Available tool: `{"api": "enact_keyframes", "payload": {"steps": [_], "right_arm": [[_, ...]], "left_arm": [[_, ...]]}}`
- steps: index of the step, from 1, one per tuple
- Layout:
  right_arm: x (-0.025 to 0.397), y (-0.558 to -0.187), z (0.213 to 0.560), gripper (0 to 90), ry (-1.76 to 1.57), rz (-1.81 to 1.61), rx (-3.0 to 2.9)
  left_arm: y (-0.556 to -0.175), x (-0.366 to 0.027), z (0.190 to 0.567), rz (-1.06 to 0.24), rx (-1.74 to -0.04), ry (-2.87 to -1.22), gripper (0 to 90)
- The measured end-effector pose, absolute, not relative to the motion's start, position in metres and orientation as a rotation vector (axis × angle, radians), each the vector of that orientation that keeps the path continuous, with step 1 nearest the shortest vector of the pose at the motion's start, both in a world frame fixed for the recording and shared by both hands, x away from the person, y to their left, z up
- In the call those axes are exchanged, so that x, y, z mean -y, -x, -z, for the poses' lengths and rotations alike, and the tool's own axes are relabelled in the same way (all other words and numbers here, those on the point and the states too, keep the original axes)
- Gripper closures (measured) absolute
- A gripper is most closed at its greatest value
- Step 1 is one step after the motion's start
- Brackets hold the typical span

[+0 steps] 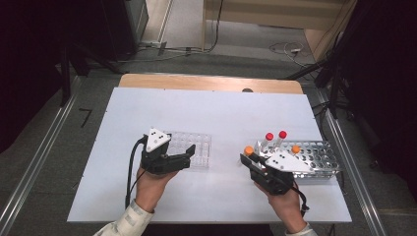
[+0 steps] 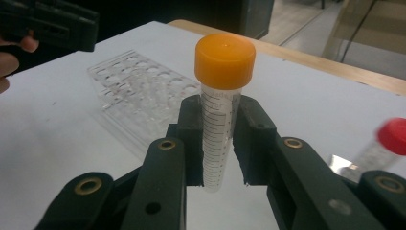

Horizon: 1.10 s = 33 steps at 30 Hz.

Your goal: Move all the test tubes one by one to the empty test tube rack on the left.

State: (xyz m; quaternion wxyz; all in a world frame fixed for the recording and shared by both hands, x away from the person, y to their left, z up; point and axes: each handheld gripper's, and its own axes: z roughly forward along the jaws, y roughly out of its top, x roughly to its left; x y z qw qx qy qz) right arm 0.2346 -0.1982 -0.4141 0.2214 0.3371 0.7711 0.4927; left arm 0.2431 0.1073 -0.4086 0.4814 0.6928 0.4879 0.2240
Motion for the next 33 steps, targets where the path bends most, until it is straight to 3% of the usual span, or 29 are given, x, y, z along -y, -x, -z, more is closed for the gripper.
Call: {"api": "enact_keyframes", "payload": {"steps": [13, 18, 22, 28, 33], "right_arm": [[0.144, -0.24, 0.435, 71.4, -0.865, -1.348, -2.269], [0.126, -0.239, 0.441, 71.5, -0.836, -1.339, -2.308], [0.117, -0.239, 0.443, 71.4, -0.83, -1.34, -2.322], [0.11, -0.238, 0.442, 71.5, -0.816, -1.356, -2.324], [0.108, -0.238, 0.441, 71.4, -0.808, -1.358, -2.327]], "left_arm": [[-0.23, -0.087, 0.405, -0.496, -1.099, -1.734, 16.1], [-0.226, -0.077, 0.408, -0.458, -1.061, -1.769, 21.9], [-0.224, -0.071, 0.411, -0.432, -1.03, -1.795, 32.1], [-0.224, -0.074, 0.412, -0.38, -0.999, -1.788, 58.1], [-0.224, -0.074, 0.413, -0.36, -0.986, -1.79, 68.8]]}}
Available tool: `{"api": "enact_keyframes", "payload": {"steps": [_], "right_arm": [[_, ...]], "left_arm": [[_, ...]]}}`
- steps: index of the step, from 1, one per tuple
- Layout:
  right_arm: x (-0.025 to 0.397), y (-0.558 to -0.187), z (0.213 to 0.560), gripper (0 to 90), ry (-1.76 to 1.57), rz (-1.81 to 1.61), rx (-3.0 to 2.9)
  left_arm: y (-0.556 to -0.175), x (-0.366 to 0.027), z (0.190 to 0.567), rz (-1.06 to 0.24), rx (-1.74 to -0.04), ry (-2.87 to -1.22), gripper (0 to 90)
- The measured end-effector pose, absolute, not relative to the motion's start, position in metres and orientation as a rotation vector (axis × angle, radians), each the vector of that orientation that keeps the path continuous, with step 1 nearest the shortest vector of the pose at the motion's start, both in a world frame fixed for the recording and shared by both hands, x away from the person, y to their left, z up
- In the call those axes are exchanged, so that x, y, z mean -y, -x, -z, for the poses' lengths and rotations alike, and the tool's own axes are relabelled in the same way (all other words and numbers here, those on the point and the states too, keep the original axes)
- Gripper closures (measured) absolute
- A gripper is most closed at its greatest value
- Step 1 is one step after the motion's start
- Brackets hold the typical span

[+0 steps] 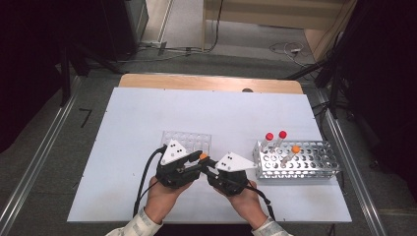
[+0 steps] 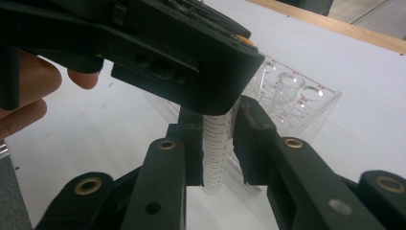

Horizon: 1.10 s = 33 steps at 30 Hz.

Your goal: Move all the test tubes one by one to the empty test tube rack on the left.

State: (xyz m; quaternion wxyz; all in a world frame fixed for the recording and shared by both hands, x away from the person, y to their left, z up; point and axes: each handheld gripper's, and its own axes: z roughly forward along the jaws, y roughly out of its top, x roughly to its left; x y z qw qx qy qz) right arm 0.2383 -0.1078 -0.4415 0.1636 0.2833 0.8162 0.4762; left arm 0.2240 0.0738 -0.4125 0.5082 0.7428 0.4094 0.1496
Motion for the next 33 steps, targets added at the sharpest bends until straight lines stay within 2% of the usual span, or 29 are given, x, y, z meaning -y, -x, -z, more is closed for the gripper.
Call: {"api": "enact_keyframes", "payload": {"steps": [4, 8, 13, 23, 33], "right_arm": [[0.108, -0.238, 0.441, 70.3, -0.807, -1.355, -2.329], [0.109, -0.237, 0.44, 51.9, -0.777, -1.357, -2.362], [0.117, -0.236, 0.439, 38.4, -0.786, -1.331, -2.383], [0.15, -0.234, 0.439, 35.0, -0.86, -1.305, -2.356], [0.17, -0.228, 0.446, 27.3, -0.897, -1.259, -2.361]], "left_arm": [[-0.224, -0.075, 0.412, -0.363, -0.99, -1.792, 69.9], [-0.225, -0.077, 0.411, -0.363, -0.989, -1.788, 70.1], [-0.225, -0.082, 0.406, -0.367, -0.994, -1.774, 70.2], [-0.226, -0.091, 0.394, -0.408, -1.012, -1.735, 70.2], [-0.234, -0.105, 0.383, -0.467, -1.046, -1.699, 70.2]]}}
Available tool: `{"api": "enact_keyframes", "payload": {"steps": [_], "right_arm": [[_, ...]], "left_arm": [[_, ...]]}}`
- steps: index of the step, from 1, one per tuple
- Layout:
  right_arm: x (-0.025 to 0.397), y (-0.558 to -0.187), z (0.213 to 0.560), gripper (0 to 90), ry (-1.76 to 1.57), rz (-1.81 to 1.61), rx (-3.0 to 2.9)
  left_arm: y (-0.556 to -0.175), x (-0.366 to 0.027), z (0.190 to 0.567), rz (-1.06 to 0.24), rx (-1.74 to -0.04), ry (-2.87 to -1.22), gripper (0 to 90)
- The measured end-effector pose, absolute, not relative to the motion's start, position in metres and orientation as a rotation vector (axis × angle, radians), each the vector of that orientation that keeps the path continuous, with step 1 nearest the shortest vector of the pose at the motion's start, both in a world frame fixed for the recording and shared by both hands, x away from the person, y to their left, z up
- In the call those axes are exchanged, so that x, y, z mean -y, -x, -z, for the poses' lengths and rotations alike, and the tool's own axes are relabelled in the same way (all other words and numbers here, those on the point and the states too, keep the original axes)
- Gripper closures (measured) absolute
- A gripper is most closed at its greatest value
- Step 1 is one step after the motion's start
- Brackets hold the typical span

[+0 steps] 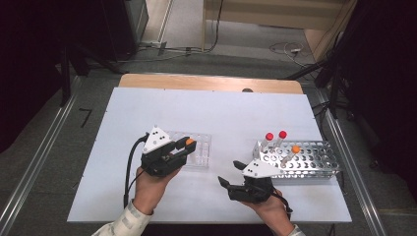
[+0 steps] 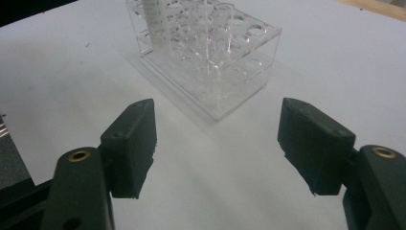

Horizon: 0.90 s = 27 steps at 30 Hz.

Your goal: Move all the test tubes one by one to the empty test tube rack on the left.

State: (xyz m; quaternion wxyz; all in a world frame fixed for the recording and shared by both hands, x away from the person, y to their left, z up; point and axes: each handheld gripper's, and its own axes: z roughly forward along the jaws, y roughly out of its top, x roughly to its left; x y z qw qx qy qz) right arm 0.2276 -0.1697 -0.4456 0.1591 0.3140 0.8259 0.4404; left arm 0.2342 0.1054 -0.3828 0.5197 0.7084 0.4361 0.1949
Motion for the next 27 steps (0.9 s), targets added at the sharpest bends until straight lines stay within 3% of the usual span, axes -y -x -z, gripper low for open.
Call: {"api": "enact_keyframes", "payload": {"steps": [11, 27], "right_arm": [[0.173, -0.229, 0.448, 27.2, -0.912, -1.27, -2.352], [0.174, -0.229, 0.449, 27.1, -0.929, -1.276, -2.337]], "left_arm": [[-0.252, -0.111, 0.376, -0.548, -1.074, -1.69, 70.2], [-0.26, -0.105, 0.394, -0.545, -1.087, -1.726, 70.0]]}}
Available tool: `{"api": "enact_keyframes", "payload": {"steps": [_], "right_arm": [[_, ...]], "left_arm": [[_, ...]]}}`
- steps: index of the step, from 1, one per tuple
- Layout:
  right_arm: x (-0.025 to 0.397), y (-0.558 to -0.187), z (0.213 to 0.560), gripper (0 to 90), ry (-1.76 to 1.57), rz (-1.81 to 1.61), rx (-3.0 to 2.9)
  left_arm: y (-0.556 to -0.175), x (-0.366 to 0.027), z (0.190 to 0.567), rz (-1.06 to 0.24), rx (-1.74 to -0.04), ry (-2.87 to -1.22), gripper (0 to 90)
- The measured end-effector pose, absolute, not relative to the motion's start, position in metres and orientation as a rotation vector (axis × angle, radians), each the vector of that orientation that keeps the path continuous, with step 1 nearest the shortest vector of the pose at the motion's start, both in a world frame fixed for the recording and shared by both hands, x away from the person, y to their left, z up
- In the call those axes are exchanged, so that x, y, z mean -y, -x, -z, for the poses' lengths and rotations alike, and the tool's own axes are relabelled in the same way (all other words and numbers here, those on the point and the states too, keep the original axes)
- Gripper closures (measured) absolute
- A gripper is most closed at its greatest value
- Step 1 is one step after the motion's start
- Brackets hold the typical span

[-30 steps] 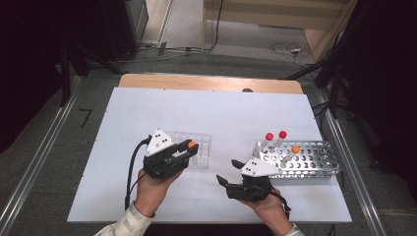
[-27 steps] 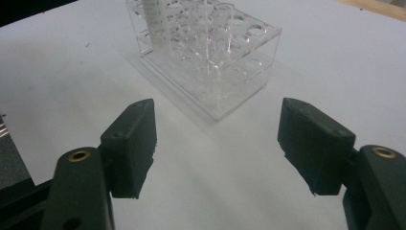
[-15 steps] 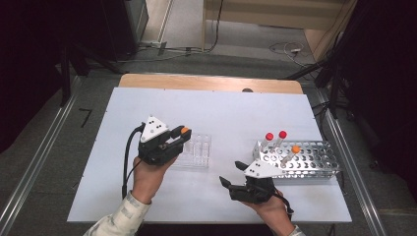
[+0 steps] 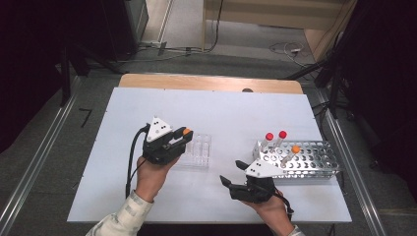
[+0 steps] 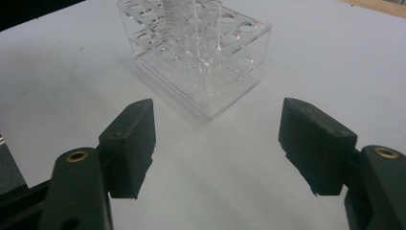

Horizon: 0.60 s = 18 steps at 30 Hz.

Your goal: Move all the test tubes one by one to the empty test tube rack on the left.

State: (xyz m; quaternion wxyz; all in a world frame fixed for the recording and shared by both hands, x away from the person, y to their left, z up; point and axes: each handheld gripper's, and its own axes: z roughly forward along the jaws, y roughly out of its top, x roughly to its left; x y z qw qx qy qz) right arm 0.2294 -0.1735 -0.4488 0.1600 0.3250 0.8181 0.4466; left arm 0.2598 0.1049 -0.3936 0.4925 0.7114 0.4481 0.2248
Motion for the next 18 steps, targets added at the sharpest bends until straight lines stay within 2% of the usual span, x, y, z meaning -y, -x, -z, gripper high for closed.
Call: {"api": "enact_keyframes", "payload": {"steps": [13, 18], "right_arm": [[0.174, -0.228, 0.45, 27.1, -0.916, -1.27, -2.331], [0.175, -0.228, 0.45, 27.1, -0.922, -1.27, -2.332]], "left_arm": [[-0.26, -0.1, 0.417, -0.528, -1.118, -1.778, 69.6], [-0.262, -0.1, 0.418, -0.495, -1.125, -1.781, 65.2]]}}
